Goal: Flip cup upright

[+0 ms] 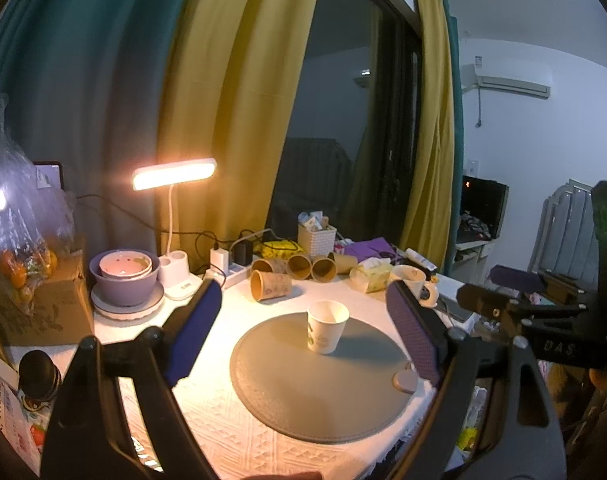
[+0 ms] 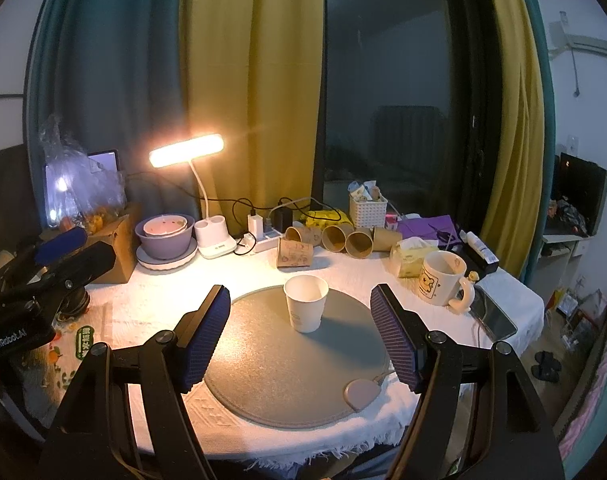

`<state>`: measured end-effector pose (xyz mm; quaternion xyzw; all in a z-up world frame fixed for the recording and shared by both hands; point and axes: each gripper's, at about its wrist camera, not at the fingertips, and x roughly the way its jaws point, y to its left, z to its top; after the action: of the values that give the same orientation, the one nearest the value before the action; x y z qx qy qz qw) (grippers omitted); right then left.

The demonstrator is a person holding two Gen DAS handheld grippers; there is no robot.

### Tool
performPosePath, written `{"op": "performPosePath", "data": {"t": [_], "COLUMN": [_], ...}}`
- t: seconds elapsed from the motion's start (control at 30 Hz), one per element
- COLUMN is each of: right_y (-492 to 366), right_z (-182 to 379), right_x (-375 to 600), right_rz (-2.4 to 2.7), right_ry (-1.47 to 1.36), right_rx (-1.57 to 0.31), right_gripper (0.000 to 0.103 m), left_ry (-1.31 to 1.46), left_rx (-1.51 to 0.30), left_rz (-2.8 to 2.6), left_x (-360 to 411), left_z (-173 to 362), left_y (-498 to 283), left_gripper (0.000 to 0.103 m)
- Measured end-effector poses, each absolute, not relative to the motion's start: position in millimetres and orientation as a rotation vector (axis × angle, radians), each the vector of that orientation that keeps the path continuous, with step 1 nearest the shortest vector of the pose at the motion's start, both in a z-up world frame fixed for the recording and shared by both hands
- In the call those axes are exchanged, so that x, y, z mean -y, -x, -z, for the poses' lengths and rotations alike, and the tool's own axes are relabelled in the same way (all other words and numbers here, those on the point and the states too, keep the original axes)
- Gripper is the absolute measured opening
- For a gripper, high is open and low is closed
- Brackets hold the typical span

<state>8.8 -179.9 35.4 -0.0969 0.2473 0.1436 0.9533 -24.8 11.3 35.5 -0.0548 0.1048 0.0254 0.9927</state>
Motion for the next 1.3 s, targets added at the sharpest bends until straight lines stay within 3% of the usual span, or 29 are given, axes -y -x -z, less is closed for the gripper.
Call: {"op": "performPosePath", "data": {"t": [1.3], "right_y": [-10.0], "right_z": [-35.4], "right_x": [180.0], "right_rz": [-0.293], "right_ry": [0.198], "right_rx": [-0.505], "right_gripper": [0.076], "left_ry": [0.115], "left_rx": [-0.209], "left_rz": [-0.059], "left_x": [-9.7], "left_z": [-30.2], "left_y": [23.4], "left_gripper": [0.086]}}
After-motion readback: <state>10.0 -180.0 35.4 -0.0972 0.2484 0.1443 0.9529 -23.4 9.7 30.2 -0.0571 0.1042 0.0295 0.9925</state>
